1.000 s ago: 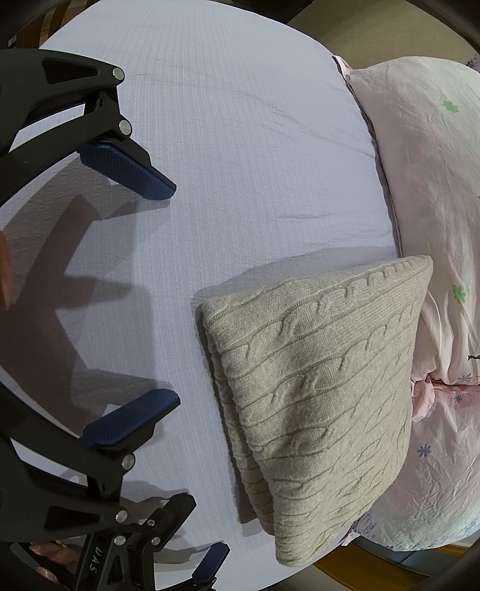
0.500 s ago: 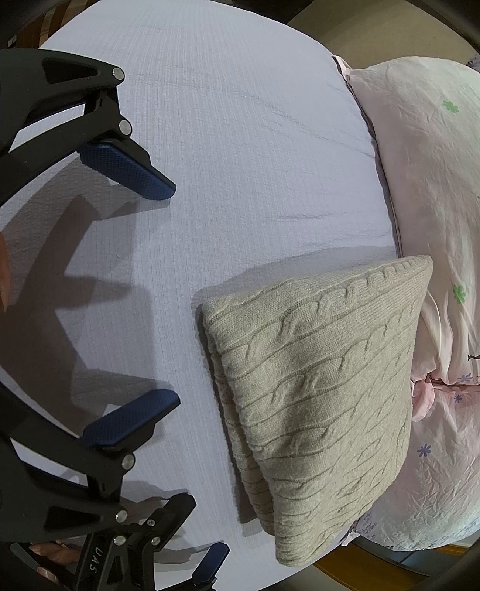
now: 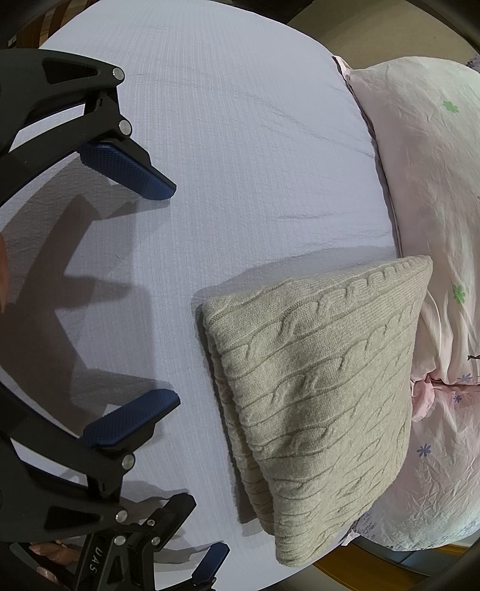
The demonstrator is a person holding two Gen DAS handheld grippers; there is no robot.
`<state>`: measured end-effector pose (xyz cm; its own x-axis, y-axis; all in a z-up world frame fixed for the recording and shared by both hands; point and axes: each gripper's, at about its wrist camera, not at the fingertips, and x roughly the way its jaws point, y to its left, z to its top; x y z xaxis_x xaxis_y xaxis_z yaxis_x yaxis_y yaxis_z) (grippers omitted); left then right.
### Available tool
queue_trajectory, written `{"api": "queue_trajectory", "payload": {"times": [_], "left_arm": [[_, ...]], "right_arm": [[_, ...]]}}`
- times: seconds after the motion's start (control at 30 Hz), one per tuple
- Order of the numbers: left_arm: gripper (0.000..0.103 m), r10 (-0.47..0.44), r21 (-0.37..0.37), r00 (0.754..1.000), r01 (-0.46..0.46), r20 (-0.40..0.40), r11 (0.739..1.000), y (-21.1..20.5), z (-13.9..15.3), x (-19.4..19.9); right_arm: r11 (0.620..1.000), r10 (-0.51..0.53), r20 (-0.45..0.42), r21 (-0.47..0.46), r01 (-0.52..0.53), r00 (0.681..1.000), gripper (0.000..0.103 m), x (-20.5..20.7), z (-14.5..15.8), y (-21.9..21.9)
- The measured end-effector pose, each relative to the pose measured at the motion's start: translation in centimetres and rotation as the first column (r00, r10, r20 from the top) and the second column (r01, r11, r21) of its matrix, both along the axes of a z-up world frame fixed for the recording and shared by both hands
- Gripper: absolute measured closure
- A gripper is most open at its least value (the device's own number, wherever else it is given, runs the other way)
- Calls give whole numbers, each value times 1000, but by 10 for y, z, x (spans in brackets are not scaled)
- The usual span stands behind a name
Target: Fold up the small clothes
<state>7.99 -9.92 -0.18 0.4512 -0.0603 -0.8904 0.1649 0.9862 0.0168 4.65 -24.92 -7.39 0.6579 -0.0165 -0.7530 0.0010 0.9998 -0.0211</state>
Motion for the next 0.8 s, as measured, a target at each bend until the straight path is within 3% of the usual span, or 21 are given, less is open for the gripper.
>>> {"api": "queue_trajectory", "payload": {"times": [0.8], "left_arm": [[1, 32, 4, 999, -32, -18, 999, -2, 0, 2]], "right_arm": [[999, -31, -22, 5, 31, 999, 2, -1, -1, -1]]}}
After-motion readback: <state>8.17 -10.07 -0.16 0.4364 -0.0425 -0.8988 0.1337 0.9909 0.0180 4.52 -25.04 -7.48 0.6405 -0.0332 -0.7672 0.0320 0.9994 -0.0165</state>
